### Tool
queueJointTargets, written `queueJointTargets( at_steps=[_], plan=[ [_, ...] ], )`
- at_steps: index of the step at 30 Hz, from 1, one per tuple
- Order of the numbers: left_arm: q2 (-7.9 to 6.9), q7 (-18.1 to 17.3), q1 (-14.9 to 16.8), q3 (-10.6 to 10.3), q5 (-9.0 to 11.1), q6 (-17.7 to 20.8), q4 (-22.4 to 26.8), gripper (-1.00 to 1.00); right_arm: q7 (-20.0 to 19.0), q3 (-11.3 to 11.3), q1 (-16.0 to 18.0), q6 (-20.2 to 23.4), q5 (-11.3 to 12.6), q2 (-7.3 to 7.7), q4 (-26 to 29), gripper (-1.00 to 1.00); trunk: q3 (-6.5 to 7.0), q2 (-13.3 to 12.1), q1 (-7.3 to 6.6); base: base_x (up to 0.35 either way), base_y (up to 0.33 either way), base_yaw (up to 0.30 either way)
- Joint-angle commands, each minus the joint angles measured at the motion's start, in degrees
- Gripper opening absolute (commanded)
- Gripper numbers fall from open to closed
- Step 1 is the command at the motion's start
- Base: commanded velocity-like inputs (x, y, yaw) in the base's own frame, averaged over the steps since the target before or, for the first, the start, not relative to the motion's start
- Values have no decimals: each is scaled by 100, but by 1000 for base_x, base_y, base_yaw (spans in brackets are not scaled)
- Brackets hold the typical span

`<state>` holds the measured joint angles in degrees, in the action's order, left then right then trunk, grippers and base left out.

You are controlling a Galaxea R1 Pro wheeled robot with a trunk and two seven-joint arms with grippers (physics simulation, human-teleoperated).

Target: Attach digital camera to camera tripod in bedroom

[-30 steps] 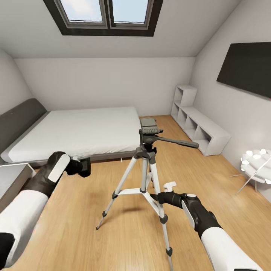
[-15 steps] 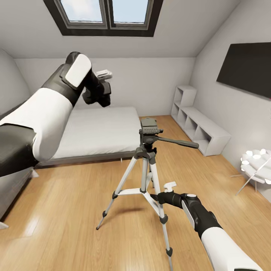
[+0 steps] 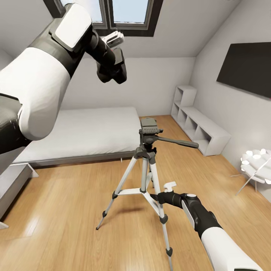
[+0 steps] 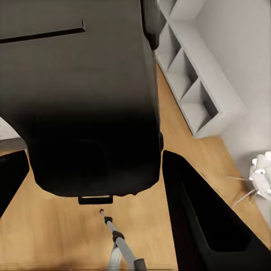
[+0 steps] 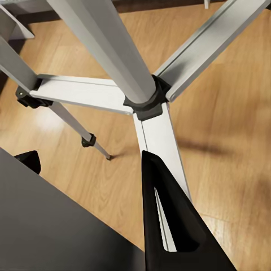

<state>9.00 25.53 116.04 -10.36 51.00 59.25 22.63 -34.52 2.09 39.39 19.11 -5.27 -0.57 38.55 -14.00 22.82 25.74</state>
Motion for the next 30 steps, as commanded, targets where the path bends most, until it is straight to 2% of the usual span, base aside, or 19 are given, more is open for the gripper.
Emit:
queueJointTargets(
  at_steps=[1, 6, 11, 14, 15, 16, 17, 18, 21, 22, 25, 26, 27, 28, 29, 30],
  plan=[
    [-2, 25, 9, -38, 49, 7, -42, -100, -37, 20, 0, 18, -132, -5, 3, -100, -12, 10, 4, 0, 0, 0],
    [26, 26, 14, -45, 39, -6, -373, -100, -44, 20, -1, 16, -132, -5, 4, -100, -12, 10, 4, 0, 0, 0],
    [35, 3, 15, -51, 27, -8, -468, -100, -45, 20, -1, 15, -133, -5, 4, -100, -12, 10, 4, 0, 0, 0],
    [30, -21, 11, -199, -144, -59, -442, -100, -49, 25, -1, 39, -133, -5, 4, -100, -12, 10, 4, 0, 0, 0],
    [26, -212, 8, -691, -393, -79, -387, -100, -47, 27, -1, 57, -134, -5, 4, -100, -12, 10, 4, 0, 0, 0],
    [28, -458, 7, -928, -434, -81, -360, -100, -47, 28, -1, 61, -137, -5, 4, -100, -12, 10, 4, 0, 0, 0],
    [27, -648, 7, -1033, -442, -80, -347, -100, -47, 28, -1, 60, -138, -5, 4, -100, -12, 10, 4, 0, 0, 0],
    [19, -1171, 4, -1193, -456, -84, -320, -100, -46, 28, -1, 59, -139, -5, 4, -100, -12, 10, 4, 0, 0, 0],
    [4, -2197, -1, -1369, -517, -104, -310, -100, -46, 28, -1, 58, -140, -5, 4, -100, -12, 10, 4, 0, 0, 0],
    [-12, -2900, -3, -1463, -579, -114, -325, -100, -46, 28, -1, 58, -140, -5, 4, -100, -12, 10, 4, 0, 0, 0],
    [-71, -3745, -3, -1566, -725, -127, -342, -100, -46, 24, 0, 58, -141, -5, 4, -100, -12, 10, 4, 0, 0, 0],
    [-112, -4091, -3, -1614, -865, -132, -344, -100, -46, 22, 0, 58, -141, -5, 4, -100, -12, 10, 4, 0, 0, 0],
    [-127, -4209, -3, -1634, -954, -134, -346, -100, -46, 22, 0, 58, -141, -5, 4, -100, -12, 10, 4, 0, 0, 0],
    [-166, -4452, -4, -1704, -1555, -116, -354, -100, -46, 20, -1, 58, -141, -5, 4, -100, -12, 10, 4, 0, 0, 0],
    [-170, -4455, -6, -1722, -1707, -109, -351, -100, -46, 20, -1, 58, -141, -5, 4, -100, -12, 10, 4, 0, 0, 0],
    [-175, -4460, -8, -1767, -2039, -89, -355, -100, -46, 20, -1, 58, -141, -5, 4, -100, -12, 10, 4, 0, 0, 0]
  ],
)
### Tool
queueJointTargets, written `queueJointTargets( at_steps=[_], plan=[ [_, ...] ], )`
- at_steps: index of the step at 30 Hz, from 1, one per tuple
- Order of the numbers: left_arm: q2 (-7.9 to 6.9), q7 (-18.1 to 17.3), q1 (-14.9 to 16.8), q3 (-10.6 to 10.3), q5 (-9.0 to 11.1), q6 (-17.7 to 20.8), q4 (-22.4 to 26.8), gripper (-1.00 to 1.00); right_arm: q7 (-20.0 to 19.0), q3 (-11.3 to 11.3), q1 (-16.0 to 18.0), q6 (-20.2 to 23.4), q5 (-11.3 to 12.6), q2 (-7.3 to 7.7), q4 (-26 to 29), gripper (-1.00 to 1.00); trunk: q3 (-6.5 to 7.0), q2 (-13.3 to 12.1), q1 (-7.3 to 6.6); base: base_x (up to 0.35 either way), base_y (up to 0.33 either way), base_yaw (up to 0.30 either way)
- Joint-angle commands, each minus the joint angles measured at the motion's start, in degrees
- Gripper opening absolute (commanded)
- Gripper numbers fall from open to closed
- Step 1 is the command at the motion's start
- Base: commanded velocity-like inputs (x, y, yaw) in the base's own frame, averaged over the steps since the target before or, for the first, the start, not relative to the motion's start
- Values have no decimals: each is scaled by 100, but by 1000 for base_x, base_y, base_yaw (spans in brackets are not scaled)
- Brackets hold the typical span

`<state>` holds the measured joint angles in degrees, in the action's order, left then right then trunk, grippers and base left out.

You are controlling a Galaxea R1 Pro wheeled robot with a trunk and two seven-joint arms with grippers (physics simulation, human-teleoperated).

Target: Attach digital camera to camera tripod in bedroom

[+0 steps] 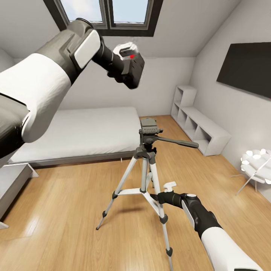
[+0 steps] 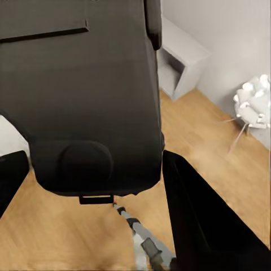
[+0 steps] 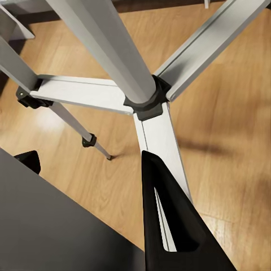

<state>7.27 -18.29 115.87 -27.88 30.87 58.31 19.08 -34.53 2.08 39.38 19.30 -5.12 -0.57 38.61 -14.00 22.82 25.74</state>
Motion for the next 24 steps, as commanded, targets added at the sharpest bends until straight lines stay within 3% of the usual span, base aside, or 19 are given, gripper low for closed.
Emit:
queueJointTargets(
  at_steps=[1, 4, 9, 11, 12, 14, 15, 17, 18, 19, 21, 22, 24],
  plan=[
    [-1, -81, 9, -42, -199, 17, -5, -100, -45, 20, 0, 39, -156, -5, -3, -100, -12, 10, 4, 0, 0, 0],
    [3, -107, 7, -124, -765, 84, -48, -100, -45, 20, 0, 39, -156, -5, -3, -100, -12, 10, 4, 0, 0, 0],
    [42, -336, 6, -167, -1108, 103, -189, -100, -45, 20, 0, 37, -156, -5, -3, -100, -12, 10, 4, 0, 0, 0],
    [46, -667, 6, -180, -1179, 82, -180, -100, -45, 20, 0, 35, -156, -5, -3, -100, -12, 10, 4, 0, 0, 0],
    [64, -1004, 6, -229, -1223, 29, -107, -100, -45, 17, 0, 33, -153, -5, -3, -100, -12, 10, 4, 0, 0, 0],
    [98, -1416, 4, -424, -1308, -87, 27, -100, -45, 15, 0, 32, -151, -5, -3, -100, -12, 10, 4, 0, 0, 0],
    [128, -1898, 5, -827, -1454, -288, 215, -100, -45, 14, 0, 31, -151, -6, -3, -100, -12, 10, 4, 0, 0, 0],
    [141, -2442, 5, -1414, -1637, -579, 445, -100, -45, 13, 0, 31, -153, -6, -3, -100, -12, 10, 4, 0, 0, 0],
    [154, -3803, 5, -3042, -1994, -1379, 825, -100, -45, 16, 0, 30, -155, -5, -3, -100, -12, 10, 4, 0, 0, 0],
    [157, -4162, 6, -3455, -2054, -1566, 851, -100, -45, 16, 0, 30, -155, -5, -3, -100, -12, 10, 4, 0, 0, 0],
    [157, -4471, 6, -3741, -2102, -1730, 808, -100, -45, 15, 0, 30, -156, -5, -3, -100, -12, 10, 4, 0, 0, 0],
    [98, -4720, 6, -3805, -2149, -1833, 720, -100, -45, 12, 0, 30, -153, -6, -3, -100, -12, 10, 4, 0, 0, 0],
    [31, -4786, 6, -3786, -2142, -1838, 701, -100, -45, 12, 0, 30, -154, -6, -3, -100, -12, 10, 4, 0, 0, 0]
  ],
)
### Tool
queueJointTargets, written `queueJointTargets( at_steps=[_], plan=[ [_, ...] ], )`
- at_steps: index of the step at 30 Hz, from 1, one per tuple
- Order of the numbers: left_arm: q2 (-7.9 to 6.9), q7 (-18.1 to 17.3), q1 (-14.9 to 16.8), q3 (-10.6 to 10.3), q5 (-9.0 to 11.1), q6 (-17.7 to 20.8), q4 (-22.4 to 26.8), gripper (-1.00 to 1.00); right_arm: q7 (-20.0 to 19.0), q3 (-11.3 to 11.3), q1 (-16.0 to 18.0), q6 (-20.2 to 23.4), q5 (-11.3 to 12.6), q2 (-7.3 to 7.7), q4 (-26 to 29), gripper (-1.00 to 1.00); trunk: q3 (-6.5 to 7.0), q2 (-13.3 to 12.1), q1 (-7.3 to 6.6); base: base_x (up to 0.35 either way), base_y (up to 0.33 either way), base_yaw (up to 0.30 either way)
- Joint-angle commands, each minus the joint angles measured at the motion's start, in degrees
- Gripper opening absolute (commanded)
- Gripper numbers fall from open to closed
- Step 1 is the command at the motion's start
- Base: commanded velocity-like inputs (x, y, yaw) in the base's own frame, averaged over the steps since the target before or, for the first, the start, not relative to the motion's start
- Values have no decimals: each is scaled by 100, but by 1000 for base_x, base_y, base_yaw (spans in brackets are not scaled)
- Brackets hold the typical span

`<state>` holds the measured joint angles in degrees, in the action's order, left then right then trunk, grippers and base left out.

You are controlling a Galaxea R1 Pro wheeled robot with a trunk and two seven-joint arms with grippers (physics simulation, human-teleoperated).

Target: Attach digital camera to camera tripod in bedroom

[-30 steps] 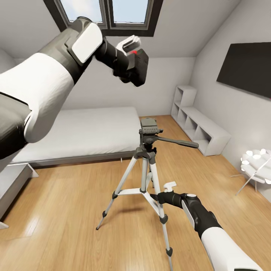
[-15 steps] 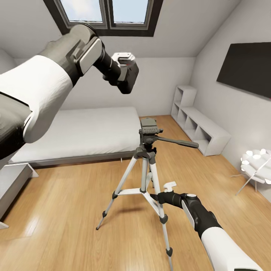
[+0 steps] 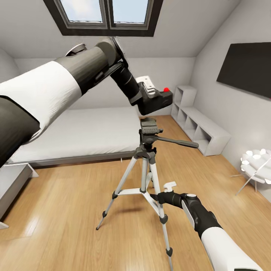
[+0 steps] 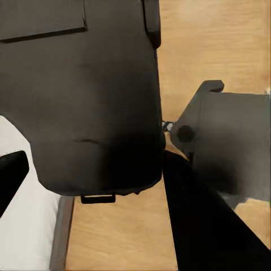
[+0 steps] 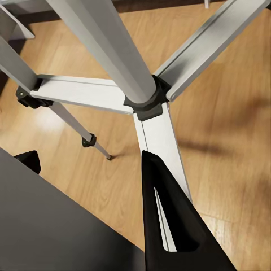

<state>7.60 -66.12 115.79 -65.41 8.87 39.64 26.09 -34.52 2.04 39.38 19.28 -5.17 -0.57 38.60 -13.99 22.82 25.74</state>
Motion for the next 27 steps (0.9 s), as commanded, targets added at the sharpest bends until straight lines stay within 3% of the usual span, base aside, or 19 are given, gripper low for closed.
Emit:
queueJointTargets(
  at_steps=[1, 5, 6, 7, 8, 11, 18, 19, 22, 25, 27],
  plan=[
    [-43, -28, 13, -7, 68, 28, -5, -100, -46, 16, -1, 32, -149, -5, -1, -100, -13, 9, 4, 0, 0, 0],
    [-210, -81, 13, 398, 188, 33, -19, -100, -46, 19, -1, 32, -150, -4, -1, -100, -13, 9, 4, 0, 0, 0],
    [-248, -89, 13, 660, 243, 35, -32, -100, -46, 21, -1, 32, -150, -4, -1, -100, -13, 9, 4, 0, 0, 0],
    [-268, -92, 13, 788, 263, 35, -38, -100, -46, 21, -1, 32, -150, -4, -1, -100, -13, 9, 4, 0, 0, 0],
    [-346, -103, 13, 1122, 297, 26, -47, -100, -46, 20, -1, 32, -151, -4, -1, -100, -13, 9, 4, 0, 0, 0],
    [-467, -180, 13, 1406, 307, 22, -6, -100, -46, 17, -1, 32, -151, -4, -1, -100, -13, 9, 4, 0, 0, 0],
    [-548, -504, 13, 1574, 331, 38, 28, -100, -46, 16, -1, 38, -151, -4, -1, -100, -13, 9, 4, 0, 0, 0],
    [-567, -930, 13, 1557, 303, 21, 54, -100, -46, 16, -1, 40, -151, -4, -1, -100, -13, 9, 4, 0, 0, 0],
    [-626, -1400, 13, 1489, 277, -23, 73, -100, -46, 16, -1, 37, -151, -4, -1, -100, -13, 9, 4, 0, 0, 0],
    [-692, -1575, 13, 1429, 254, -41, 101, -100, -46, 15, -1, 20, -151, -4, -1, -100, -13, 9, 4, 0, 0, 0],
    [-727, -1653, 13, 1290, 112, -44, 148, -100, -46, 15, -1, 3, -151, -8, -1, -100, -13, 9, 4, 0, 0, 0]
  ],
)
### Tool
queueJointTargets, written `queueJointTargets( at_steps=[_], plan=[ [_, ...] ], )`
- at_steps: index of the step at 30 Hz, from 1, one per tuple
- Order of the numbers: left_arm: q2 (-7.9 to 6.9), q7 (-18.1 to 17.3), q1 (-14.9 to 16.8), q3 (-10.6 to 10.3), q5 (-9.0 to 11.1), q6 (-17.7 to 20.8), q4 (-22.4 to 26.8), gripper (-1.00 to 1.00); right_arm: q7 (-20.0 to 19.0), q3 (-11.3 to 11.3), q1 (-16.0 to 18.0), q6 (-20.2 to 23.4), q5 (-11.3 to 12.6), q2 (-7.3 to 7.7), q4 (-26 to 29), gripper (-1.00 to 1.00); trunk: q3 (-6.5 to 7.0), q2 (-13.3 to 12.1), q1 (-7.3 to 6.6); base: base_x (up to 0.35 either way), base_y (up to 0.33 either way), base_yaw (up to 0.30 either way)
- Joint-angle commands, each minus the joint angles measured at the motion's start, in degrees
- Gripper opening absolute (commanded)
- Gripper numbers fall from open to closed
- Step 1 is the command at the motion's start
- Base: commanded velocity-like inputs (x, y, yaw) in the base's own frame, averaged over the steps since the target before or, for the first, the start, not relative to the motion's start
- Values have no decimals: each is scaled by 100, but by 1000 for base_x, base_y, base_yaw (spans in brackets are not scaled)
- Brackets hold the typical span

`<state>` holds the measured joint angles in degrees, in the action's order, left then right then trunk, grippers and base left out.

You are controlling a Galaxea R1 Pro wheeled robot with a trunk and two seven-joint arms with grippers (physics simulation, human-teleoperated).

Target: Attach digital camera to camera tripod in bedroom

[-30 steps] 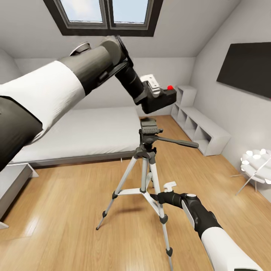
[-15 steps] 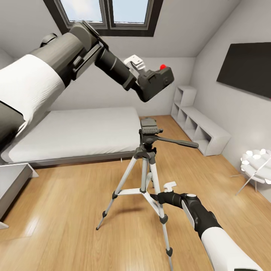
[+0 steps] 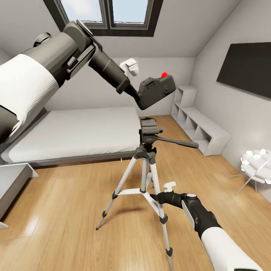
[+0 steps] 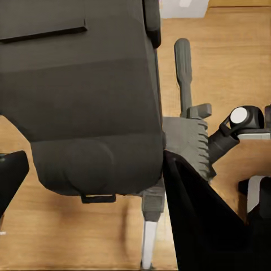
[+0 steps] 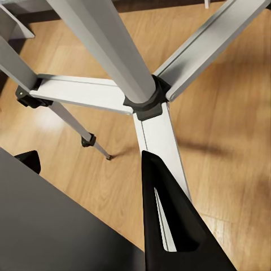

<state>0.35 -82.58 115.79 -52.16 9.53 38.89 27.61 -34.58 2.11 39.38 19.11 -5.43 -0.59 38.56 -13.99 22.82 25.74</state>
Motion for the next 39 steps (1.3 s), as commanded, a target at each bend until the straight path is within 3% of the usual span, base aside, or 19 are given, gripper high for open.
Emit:
queueJointTargets(
  at_steps=[1, 4, 14, 26, 27, 33, 35, 37, 39],
  plan=[
    [-11, -31, 13, -113, -59, 32, 13, -100, -38, 9, 0, 15, -125, -8, 3, -100, -13, 10, 4, 0, 0, 0],
    [-25, -56, 13, -249, -327, 32, -66, -100, -32, 9, 0, 16, -125, -5, 3, -100, -13, 10, 4, 0, 0, 0],
    [-32, 258, 13, -289, -316, 37, -88, -100, -23, 9, 0, 12, -117, -9, 3, -100, -13, 10, 4, 0, 0, 0],
    [-169, 290, 13, -281, -335, 44, 156, -100, -14, 9, 0, 6, -100, -9, 1, -100, -13, 10, 4, 0, 0, 0],
    [-335, 209, 13, -284, -332, 35, 451, -100, -14, 9, 0, 5, -138, -10, -3, -100, -13, 10, 4, 0, 0, 0],
    [-708, -21, 13, -303, -325, 36, 1175, -100, -6, 9, 0, 5, -268, -32, -6, -100, -13, 10, 4, 0, 0, 0],
    [-718, -28, 10, -333, -326, 33, 1216, -100, -4, 9, 0, 5, -272, -32, -6, -100, -13, 10, 4, 0, 0, 0],
    [-710, -6, -1, -538, -336, 30, 1275, -100, 6, 9, 0, 5, -274, -19, -6, -100, -13, 10, 4, 0, 0, 0],
    [-711, 1, -47, -591, -337, 30, 1283, -100, 9, 9, 0, 5, -274, -17, -6, -100, -13, 10, 4, 0, 0, 0]
  ],
)
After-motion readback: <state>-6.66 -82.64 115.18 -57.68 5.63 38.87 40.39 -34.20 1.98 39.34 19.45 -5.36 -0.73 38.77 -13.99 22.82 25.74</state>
